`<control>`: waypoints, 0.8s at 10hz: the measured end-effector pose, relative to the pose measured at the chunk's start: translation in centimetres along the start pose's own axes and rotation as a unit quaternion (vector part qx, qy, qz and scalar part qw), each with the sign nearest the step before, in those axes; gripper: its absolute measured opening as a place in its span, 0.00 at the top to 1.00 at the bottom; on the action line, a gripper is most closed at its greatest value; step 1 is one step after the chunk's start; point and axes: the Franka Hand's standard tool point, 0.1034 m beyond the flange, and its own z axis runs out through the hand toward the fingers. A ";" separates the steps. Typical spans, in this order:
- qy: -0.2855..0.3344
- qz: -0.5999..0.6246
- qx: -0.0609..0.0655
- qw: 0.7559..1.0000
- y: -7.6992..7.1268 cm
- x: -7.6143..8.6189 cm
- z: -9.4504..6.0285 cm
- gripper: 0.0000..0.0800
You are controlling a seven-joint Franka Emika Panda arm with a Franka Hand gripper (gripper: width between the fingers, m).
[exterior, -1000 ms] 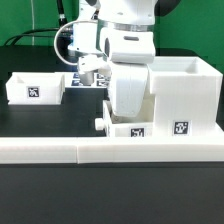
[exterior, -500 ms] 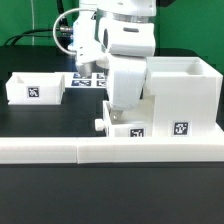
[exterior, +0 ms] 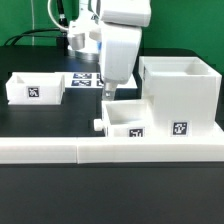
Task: Assemble drawer
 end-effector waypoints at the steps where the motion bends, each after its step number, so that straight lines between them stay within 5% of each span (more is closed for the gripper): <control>1: 0.002 -0.002 0.001 1.000 -0.1 -0.8 0.2 0.19; 4: 0.004 -0.003 0.003 1.000 -0.2 -1.1 0.3 0.19; 8: 0.072 -0.016 0.023 0.997 -1.1 -4.8 2.5 0.19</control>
Offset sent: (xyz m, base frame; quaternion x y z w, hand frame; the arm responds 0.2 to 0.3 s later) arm 0.0000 0.0000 0.0000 0.0000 0.0000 0.0000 1.0000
